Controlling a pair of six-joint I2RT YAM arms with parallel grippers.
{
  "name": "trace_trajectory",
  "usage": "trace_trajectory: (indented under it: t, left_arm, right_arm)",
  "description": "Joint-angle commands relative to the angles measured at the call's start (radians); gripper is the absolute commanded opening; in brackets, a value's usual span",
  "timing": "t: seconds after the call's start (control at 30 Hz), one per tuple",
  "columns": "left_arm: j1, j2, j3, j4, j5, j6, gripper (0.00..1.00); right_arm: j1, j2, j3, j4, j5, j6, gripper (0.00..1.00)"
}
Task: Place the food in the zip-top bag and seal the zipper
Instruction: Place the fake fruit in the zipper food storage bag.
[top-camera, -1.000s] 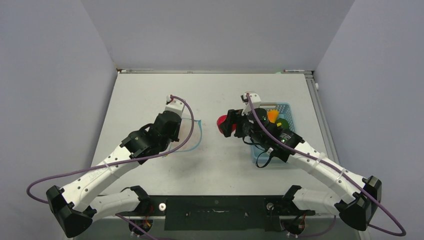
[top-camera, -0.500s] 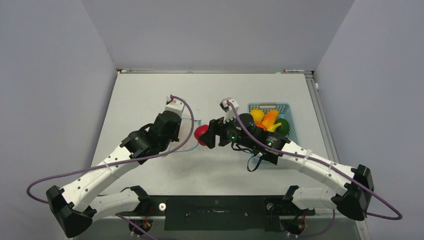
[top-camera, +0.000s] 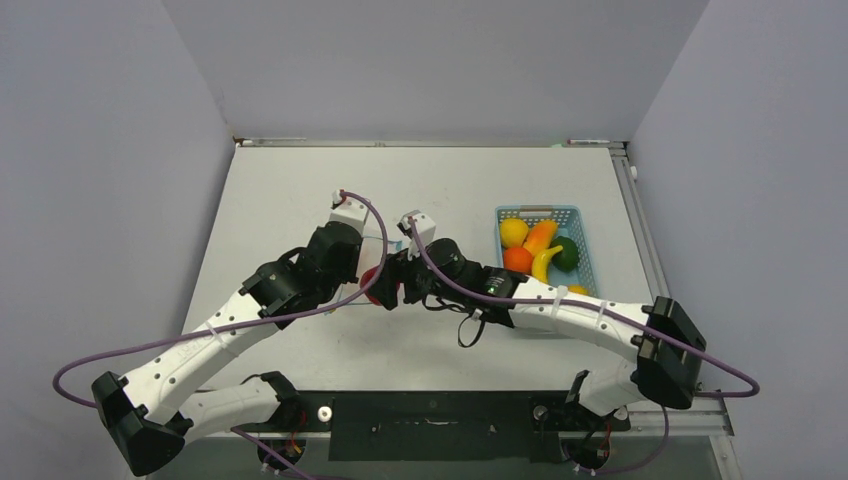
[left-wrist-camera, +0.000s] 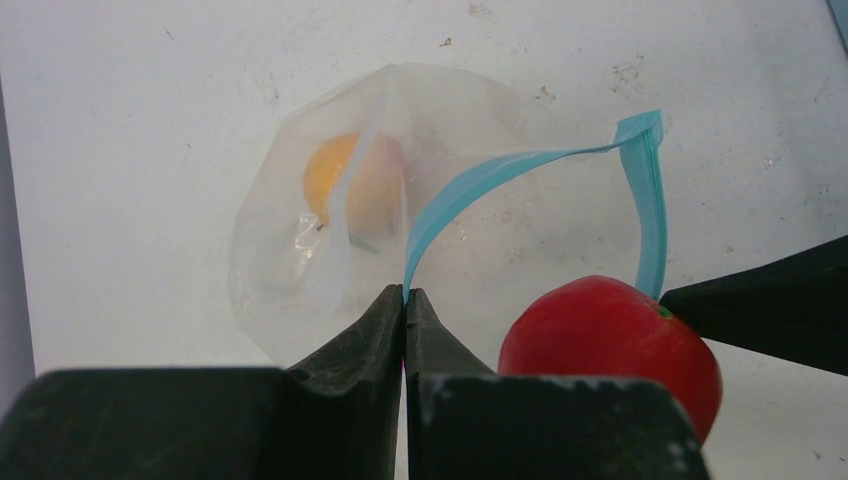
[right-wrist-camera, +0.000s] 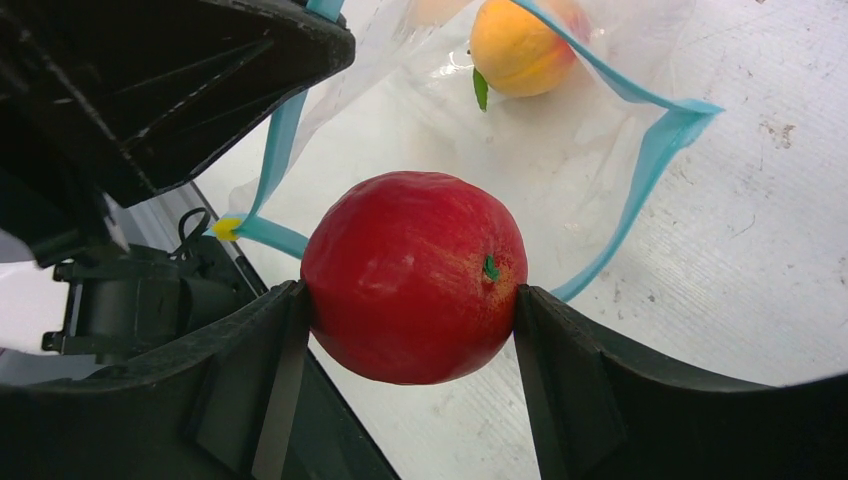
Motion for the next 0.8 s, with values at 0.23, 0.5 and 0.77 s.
trace_trajectory:
  t: [0.23,0.5,0.77]
  left_arm:
    - [0.008,-0.023,0.008,0.049,-0.008,-0.007,0.0]
    - [0.007,-0.028,0.008,0.049,-0.008,-0.007,0.0]
    - [0.008,-0.028,0.008,0.049,-0.006,-0.006,0.0]
  right_arm:
    - [0.01,0.132,0.102,0.154,0.073,0.009,0.46]
    - [0.015,0.161,0.123,0.161,0.074,0.011,0.77]
    - [0.017,0.121,0.106,0.153,0.082,0.004,0.94]
